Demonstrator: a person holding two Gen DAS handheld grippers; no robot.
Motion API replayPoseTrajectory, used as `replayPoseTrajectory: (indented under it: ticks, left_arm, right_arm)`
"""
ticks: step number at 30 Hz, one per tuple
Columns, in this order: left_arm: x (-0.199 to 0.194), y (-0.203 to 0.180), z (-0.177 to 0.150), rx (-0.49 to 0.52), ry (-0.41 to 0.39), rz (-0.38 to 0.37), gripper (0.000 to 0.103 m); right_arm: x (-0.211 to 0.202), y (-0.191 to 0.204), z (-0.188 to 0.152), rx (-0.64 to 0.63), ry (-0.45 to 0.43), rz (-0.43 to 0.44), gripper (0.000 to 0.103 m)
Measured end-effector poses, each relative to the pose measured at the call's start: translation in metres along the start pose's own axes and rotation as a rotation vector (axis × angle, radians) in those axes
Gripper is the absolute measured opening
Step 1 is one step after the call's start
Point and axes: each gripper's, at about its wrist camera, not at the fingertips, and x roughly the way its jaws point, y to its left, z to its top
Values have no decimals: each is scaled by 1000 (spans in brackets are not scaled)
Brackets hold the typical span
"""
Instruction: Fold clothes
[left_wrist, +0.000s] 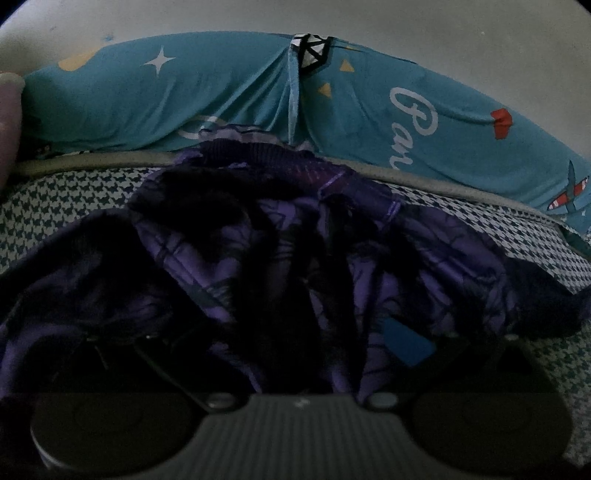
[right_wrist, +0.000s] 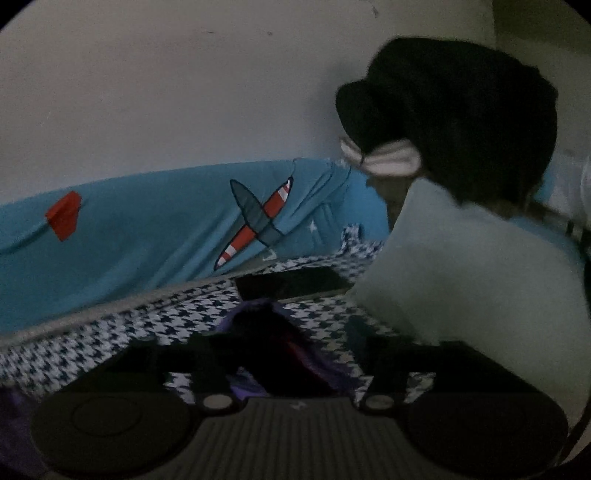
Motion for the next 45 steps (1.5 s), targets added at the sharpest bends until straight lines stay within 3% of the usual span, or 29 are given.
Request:
replayPoseTrajectory:
  ticks: [6,11,16,22,25,34,45]
  left_arm:
    - [-7,11,5,-40,1,10,103]
    - [-20,24,4,-65,-12,43,103]
    - [-34,34,-11,-107,26,66,103]
    - [-51,35,-39,-83,29,113,103]
    - [-57,37,-58,-106,54,98,103]
    - [-73,35,-105,-122,97,106,103]
    - [-79,29,-134,-97,138,90,103]
  right_arm:
    - [23,6,-20,-3,204,29,71]
    - [21,7,-26,1,276,6,71]
    - [3,12,-23,20,290,42,71]
    - [-28,14,-17,47,234,108,72]
    - [-43,15,-18,40,212,139,72]
    - [-74,31,-30,-5,233,345,72]
    - [-91,64,-36,-46,242,643,72]
